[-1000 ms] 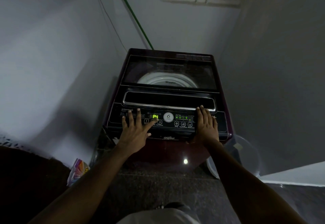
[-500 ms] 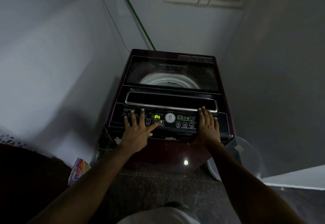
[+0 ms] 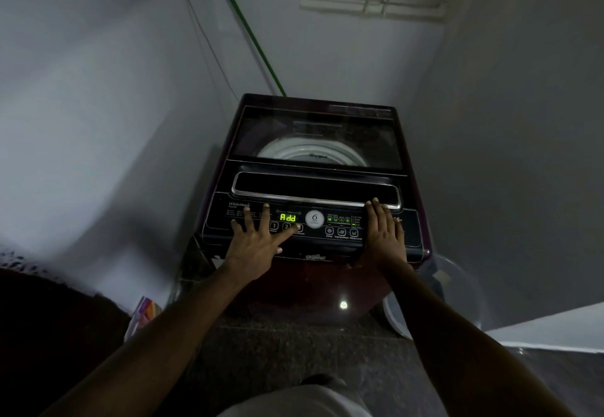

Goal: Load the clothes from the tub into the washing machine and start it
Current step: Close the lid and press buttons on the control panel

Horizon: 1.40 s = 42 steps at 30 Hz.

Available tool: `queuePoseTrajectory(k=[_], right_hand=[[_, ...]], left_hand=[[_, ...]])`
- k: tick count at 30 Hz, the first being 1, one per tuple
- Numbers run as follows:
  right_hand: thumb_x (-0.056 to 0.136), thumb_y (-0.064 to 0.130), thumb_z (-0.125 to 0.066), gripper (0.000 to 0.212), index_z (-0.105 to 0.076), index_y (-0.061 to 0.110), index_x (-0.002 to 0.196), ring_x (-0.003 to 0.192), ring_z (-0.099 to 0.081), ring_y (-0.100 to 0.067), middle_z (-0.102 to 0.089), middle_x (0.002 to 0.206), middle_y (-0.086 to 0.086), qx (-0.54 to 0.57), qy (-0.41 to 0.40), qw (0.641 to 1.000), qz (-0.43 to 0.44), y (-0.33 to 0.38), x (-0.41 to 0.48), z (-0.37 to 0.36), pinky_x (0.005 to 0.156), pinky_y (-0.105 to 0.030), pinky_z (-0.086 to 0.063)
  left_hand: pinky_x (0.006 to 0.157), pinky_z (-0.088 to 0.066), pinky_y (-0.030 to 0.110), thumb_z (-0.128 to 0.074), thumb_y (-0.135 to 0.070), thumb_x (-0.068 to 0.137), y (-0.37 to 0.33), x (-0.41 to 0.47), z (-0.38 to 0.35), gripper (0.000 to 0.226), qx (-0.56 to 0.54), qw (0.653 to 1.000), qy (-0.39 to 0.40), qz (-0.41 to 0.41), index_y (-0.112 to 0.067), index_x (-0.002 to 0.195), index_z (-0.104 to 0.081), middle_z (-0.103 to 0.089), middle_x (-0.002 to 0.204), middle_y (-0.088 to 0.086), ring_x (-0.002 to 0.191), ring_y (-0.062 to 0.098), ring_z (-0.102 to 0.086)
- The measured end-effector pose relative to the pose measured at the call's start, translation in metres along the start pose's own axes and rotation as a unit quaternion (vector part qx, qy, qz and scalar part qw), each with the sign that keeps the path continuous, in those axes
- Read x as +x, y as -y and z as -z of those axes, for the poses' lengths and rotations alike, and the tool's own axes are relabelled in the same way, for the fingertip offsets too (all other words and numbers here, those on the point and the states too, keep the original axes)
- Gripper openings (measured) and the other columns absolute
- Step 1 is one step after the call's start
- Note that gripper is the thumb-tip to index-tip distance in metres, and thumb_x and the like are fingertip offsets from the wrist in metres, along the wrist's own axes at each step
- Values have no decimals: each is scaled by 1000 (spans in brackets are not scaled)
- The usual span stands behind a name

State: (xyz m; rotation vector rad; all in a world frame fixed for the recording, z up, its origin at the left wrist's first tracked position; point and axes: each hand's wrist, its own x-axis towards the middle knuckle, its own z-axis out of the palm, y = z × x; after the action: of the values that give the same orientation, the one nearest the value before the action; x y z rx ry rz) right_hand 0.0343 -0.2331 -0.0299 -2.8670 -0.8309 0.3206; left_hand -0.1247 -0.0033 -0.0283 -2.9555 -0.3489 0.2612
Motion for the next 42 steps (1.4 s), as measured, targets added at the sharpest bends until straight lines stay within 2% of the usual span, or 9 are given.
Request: queuePoseTrajectory(k=[3, 6, 8, 10, 12, 17, 22, 36, 42], right_hand=[[42, 56, -87, 154, 15, 18, 150, 146, 17, -20, 16, 159, 1, -3, -4, 1000, 0, 0, 1, 0, 118, -47, 4], [41, 57, -87, 154, 14, 18, 150, 147, 14, -21, 14, 160, 0, -6, -6, 1000, 3, 0, 1, 0, 117, -47, 3], [40, 59, -86, 153, 11, 17, 151, 147, 11, -21, 11, 160, -1, -10, -10, 1000, 8, -1, 1, 1, 118, -47, 1], [39, 62, -85, 152, 8, 15, 151, 148, 6, -23, 6, 160, -3, -23, -12, 1000, 12, -1, 2, 2, 119, -48, -6], [39, 66, -82, 152, 6, 13, 151, 147, 1, -25, 3, 159, -5, -48, -10, 999, 19, -1, 4, 5, 119, -49, -11], [40, 76, -74, 151, 7, 11, 150, 147, 10, -24, 5, 160, -5, -62, -18, 997, 34, -7, 7, 3, 119, -47, 0], [44, 83, -67, 153, 18, 12, 149, 144, 25, -21, 23, 158, -4, -64, -7, 997, 46, -11, 11, -2, 118, -43, 6], [47, 78, -71, 151, 20, 14, 149, 144, 25, -21, 24, 157, -2, -64, 3, 997, 35, -5, 7, 3, 117, -43, 6], [52, 69, -75, 146, 19, 15, 149, 145, 23, -20, 23, 158, -2, -61, -3, 998, 34, -4, 6, 3, 120, -46, -2]], left_hand=[[104, -34, 64, -51, -57, 92, 2, 3, 9, 94, -24, 1000, -3, 15, -38, 148, 21, -7, 159, 23, 139, 54, -23], [106, -35, 56, -63, -70, 75, 14, 11, 18, 117, -40, 998, -36, 24, -25, 152, 11, -16, 159, 10, 143, 33, -25], [115, -24, 53, -63, -78, 67, 26, 18, 17, 127, -48, 998, -39, 15, -19, 154, 9, 2, 163, 6, 150, 25, -3], [122, -6, 48, -58, -85, 62, 36, 25, 14, 135, -63, 998, -14, -1, -16, 153, 13, 21, 161, 4, 148, 21, 18], [120, 6, 43, -53, -91, 57, 43, 31, 10, 141, -81, 997, 15, -10, -15, 151, 18, 29, 158, 2, 145, 19, 27], [120, 9, 43, -47, -97, 51, 50, 35, 2, 144, -134, 990, 32, -13, -20, 148, 27, 36, 155, -4, 143, 16, 32], [117, 11, 42, -53, -97, 39, 42, 35, -6, 156, -150, 989, 16, 10, -21, 149, 27, 38, 154, -6, 142, 16, 34], [118, 8, 43, -59, -93, 43, 37, 34, -7, 154, -148, 988, 1, 39, -22, 149, 26, 34, 156, -6, 145, 18, 29], [117, 9, 42, -60, -93, 42, 36, 35, -8, 155, -151, 988, 2, 42, -23, 150, 26, 34, 156, -6, 145, 19, 29]])
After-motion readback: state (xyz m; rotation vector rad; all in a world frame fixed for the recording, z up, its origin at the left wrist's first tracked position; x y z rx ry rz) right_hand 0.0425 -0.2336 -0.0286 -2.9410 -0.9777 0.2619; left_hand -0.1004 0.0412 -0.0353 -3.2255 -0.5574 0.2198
